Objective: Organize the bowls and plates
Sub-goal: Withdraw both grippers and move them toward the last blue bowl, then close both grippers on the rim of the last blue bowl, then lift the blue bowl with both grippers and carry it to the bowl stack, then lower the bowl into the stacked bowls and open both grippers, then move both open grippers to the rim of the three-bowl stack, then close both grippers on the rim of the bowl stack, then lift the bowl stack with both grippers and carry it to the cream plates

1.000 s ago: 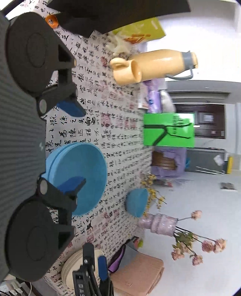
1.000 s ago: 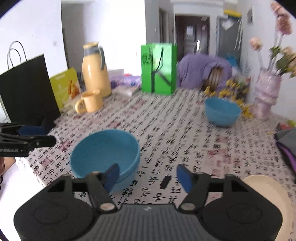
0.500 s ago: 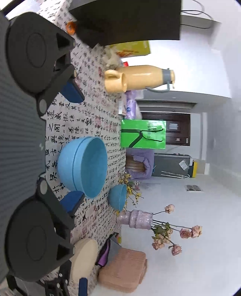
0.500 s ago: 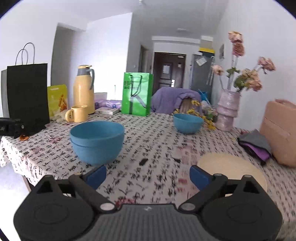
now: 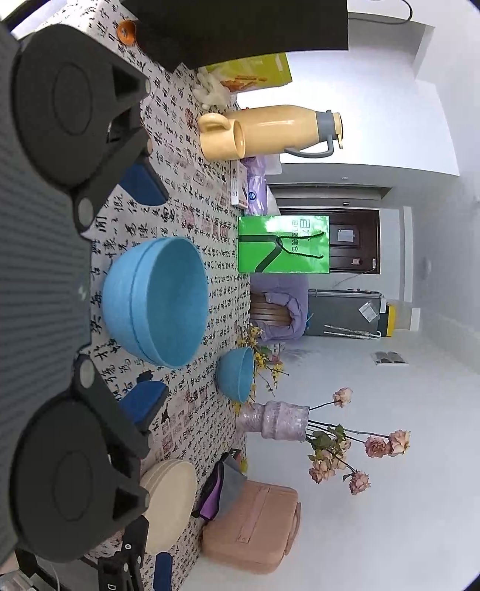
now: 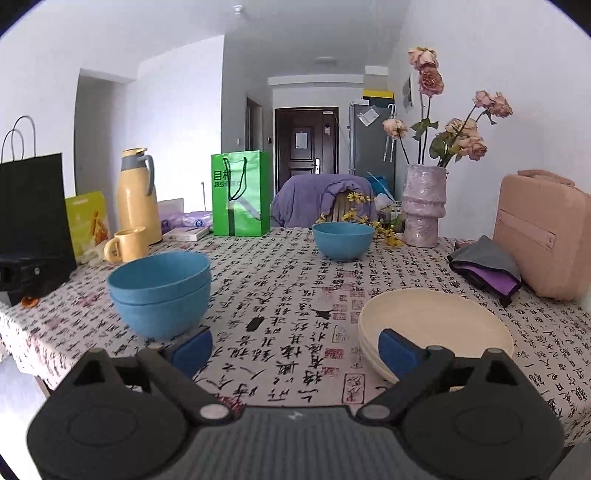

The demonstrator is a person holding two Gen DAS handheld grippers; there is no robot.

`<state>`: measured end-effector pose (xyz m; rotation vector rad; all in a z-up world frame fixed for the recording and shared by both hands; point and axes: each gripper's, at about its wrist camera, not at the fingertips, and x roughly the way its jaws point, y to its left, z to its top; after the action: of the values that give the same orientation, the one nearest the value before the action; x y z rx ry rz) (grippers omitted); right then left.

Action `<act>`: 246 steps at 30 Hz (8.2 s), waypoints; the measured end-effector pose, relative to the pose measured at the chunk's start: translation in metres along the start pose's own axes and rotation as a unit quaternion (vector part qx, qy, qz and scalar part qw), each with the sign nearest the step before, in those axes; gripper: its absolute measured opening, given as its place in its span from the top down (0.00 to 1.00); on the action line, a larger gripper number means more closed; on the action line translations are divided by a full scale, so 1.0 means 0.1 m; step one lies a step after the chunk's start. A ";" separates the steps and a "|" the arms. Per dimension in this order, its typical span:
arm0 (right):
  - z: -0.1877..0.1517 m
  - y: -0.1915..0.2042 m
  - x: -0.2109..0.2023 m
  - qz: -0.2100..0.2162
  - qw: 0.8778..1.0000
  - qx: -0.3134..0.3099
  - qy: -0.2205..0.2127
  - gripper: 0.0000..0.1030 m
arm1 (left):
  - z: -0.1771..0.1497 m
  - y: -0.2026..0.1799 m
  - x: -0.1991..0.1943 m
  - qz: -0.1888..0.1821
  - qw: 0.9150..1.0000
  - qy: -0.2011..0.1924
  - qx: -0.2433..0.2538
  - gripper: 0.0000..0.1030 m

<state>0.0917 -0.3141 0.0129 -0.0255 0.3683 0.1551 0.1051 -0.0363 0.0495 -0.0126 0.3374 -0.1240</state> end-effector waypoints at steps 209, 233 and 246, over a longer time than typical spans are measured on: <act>0.89 0.49 1.85 0.208 0.956 0.163 0.126 0.20 | 0.42 0.98 1.48 -0.081 0.971 0.146 -0.169 0.08; 0.45 0.32 2.72 0.244 0.865 0.308 0.312 0.56 | 0.17 1.24 2.10 -0.138 0.920 0.261 -0.256 0.52; 0.68 0.29 2.71 0.209 0.880 0.276 0.324 0.67 | 0.18 1.16 2.02 -0.118 0.914 0.274 -0.273 0.69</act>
<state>0.3615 -0.2418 -0.0212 0.5878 1.0811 0.4696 0.3144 0.0533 -0.0038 -0.5849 0.9276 -0.2717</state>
